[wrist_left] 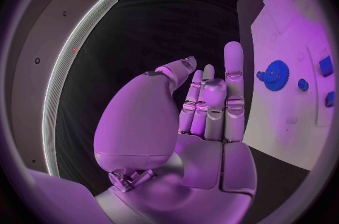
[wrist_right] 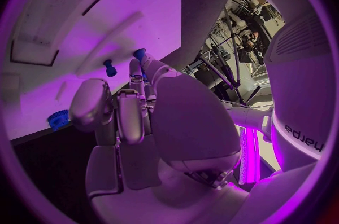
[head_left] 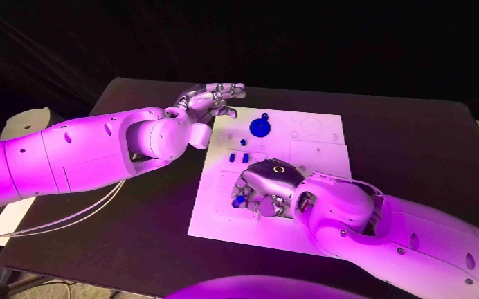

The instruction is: Assemble the parts on the task board

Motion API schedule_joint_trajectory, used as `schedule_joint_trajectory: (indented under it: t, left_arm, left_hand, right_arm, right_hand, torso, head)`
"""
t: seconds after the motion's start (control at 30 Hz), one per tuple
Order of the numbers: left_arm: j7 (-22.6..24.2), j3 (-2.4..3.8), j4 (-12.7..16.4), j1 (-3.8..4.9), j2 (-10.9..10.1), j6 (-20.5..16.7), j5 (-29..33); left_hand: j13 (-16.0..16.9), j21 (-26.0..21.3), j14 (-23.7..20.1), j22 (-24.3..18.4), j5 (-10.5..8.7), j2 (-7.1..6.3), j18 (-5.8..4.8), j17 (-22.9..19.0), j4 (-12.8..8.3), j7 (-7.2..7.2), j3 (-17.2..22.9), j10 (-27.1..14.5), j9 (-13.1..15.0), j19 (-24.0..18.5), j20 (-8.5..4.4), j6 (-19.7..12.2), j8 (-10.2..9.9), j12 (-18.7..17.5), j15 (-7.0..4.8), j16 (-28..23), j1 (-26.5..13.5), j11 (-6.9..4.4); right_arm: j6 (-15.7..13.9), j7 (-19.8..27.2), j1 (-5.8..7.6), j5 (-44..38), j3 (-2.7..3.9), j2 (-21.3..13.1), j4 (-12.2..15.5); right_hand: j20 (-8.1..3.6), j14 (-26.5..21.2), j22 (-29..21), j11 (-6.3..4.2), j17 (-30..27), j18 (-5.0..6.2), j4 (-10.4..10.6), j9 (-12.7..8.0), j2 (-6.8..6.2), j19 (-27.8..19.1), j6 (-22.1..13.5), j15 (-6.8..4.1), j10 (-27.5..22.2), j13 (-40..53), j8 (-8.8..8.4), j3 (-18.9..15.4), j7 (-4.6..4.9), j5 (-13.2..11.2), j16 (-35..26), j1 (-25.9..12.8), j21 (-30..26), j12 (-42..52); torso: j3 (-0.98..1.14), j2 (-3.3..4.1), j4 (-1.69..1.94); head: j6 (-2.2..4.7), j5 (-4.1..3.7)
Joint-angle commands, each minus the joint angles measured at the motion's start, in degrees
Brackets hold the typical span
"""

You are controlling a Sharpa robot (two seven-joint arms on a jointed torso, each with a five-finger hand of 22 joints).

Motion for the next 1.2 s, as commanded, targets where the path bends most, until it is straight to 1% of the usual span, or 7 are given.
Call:
schedule_joint_trajectory:
  t: [0.03, 0.27, 0.4, 0.5, 0.67, 0.93, 1.2]
  left_arm:
    - [0.1, 0.03, 0.1, 0.03, 0.1, 1.0, -0.3]
    - [-0.1, 0.03, 0.2, 0.03, 0.2, 1.0, -0.3]
    - [-0.3, 0.03, 0.2, 0.04, 0.1, 1.1, -0.3]
    - [-0.5, 0.03, 0.2, 0.04, 0.1, 1.2, -0.3]
    - [-1.0, 0.03, 0.2, 0.04, 0.0, 1.7, -0.3]
    - [-2.0, 0.03, 0.2, 0.04, 0.0, 2.5, -0.4]
    - [-2.8, 0.03, 0.0, 0.04, 0.0, 3.3, -0.7]
  left_hand:
    - [0.0, -0.3, -0.3, 0.0, 0.23, 0.41, 0.61, -0.1, -0.2, -0.12, -0.3, -0.4, 0.0, -0.1, 0.19, -0.4, 0.3, 0.4, -0.03, 0.3, -0.2, -0.19]
    - [0.0, -0.3, -0.3, -0.1, 0.23, 0.41, 0.61, -0.1, -0.2, -0.11, -0.3, -0.4, 0.0, -0.1, 0.19, -0.4, 0.3, 0.4, -0.03, 0.3, -0.2, -0.19]
    - [0.0, -0.3, -0.3, -0.1, 0.23, 0.42, 0.61, -0.1, -0.2, -0.1, -0.3, -0.5, 0.0, -0.1, 0.2, -0.4, 0.3, 0.4, -0.02, 0.3, -0.2, -0.17]
    - [0.0, -0.3, -0.3, -0.1, 0.23, 0.42, 0.61, -0.1, -0.2, -0.1, -0.3, -0.5, 0.0, -0.1, 0.2, -0.4, 0.3, 0.4, -0.02, 0.3, -0.2, -0.17]
    - [0.0, -0.4, -0.4, -0.1, 0.22, 0.43, 0.6, -0.2, -0.2, -0.07, -0.4, -0.6, 0.0, -0.1, 0.22, -0.5, 0.3, 0.4, 0.01, 0.3, -0.3, -0.14]
    - [0.0, -0.4, -0.5, -0.1, 0.21, 0.45, 0.59, -0.5, -0.2, -0.01, -0.5, -0.8, 0.0, -0.1, 0.26, -0.7, 0.3, 0.5, 0.06, 0.2, -0.4, -0.08]
    - [0.0, -0.4, -0.6, -0.1, 0.2, 0.45, 0.58, -0.6, -0.1, 0.01, -0.6, -0.9, 0.0, -0.1, 0.28, -0.8, 0.3, 0.6, 0.09, 0.2, -0.4, -0.05]
  right_arm:
    - [3.7, -0.8, -0.12, -0.2, -0.29, 0.6, -0.5]
    - [4.1, -1.4, 0.03, 0.3, -0.76, 1.6, -1.6]
    - [3.1, -2.0, 0.08, 0.1, -1.01, 1.8, -2.0]
    - [2.1, -2.3, 0.09, -0.2, -1.08, 1.7, -2.1]
    - [0.5, -2.7, 0.1, -0.7, -1.13, 1.6, -2.2]
    - [-4.0, -3.4, 0.04, -1.0, -1.15, 1.2, -1.1]
    - [-8.0, -3.0, 0.0, -0.2, -1.08, -0.2, 0.7]
  right_hand:
    - [0.5, 3.1, -0.1, 0.09, 0.0, 0.23, 0.0, 0.1, 0.12, 0.1, 1.1, 0.52, 0.2, -0.1, -0.02, 0.1, 1.05, 0.3, 0.3, -0.9, -0.1, -0.3]
    - [0.81, 3.1, -0.5, 0.66, -0.2, 0.31, 0.5, -0.2, -0.69, -0.2, -0.6, 0.97, -1.1, -0.2, -1.2, -0.3, 1.67, 0.4, 0.3, -2.6, -0.4, -1.2]
    - [1.24, 2.9, -1.7, 1.43, -0.9, 0.53, 1.0, -0.8, -1.72, -0.6, -2.9, 1.63, -3.8, -0.4, -1.74, -0.9, 2.29, 0.4, -0.2, -3.9, -1.2, -1.4]
    - [1.42, 2.8, -2.3, 1.57, -1.4, 0.67, 1.1, -1.1, -2.12, -0.9, -4.3, 1.75, -4.6, -0.3, -1.81, -1.2, 2.34, 0.4, -0.6, -4.5, -1.7, -1.2]
    - [1.55, 2.7, -2.7, 1.64, -1.7, 0.8, 1.2, -2.0, -2.66, -1.0, -7.5, 1.87, -5.8, -0.2, -1.82, -1.9, 1.99, 0.4, -0.8, -5.1, -2.0, -1.0]
    - [1.74, 2.8, -3.7, 1.9, -1.4, 0.92, 1.5, -2.6, -3.64, -1.3, -13.3, 1.98, -8.3, -0.1, -1.78, -4.7, -0.14, 0.3, -0.5, -6.6, -2.8, -0.4]
    - [2.35, 1.8, -7.7, 2.79, -4.0, 1.59, 1.8, -2.4, -3.84, -2.9, -14.4, 2.7, -13.5, -0.1, -1.53, -9.6, -0.16, 0.3, -2.4, -6.4, -6.0, 0.5]
  torso:
    - [-0.01, -0.01, -0.03]
    - [0.0, -0.01, 0.09]
    - [0.01, 0.0, 0.05]
    - [0.04, -0.02, 0.01]
    - [0.04, -0.04, -0.03]
    - [0.11, 0.01, 0.01]
    - [0.05, -0.05, -0.06]
  head:
    - [0.07, -0.16]
    - [-0.02, -0.18]
    - [-0.07, -0.13]
    - [-0.02, -0.09]
    - [0.0, -0.09]
    - [0.14, -0.2]
    - [0.2, -0.3]
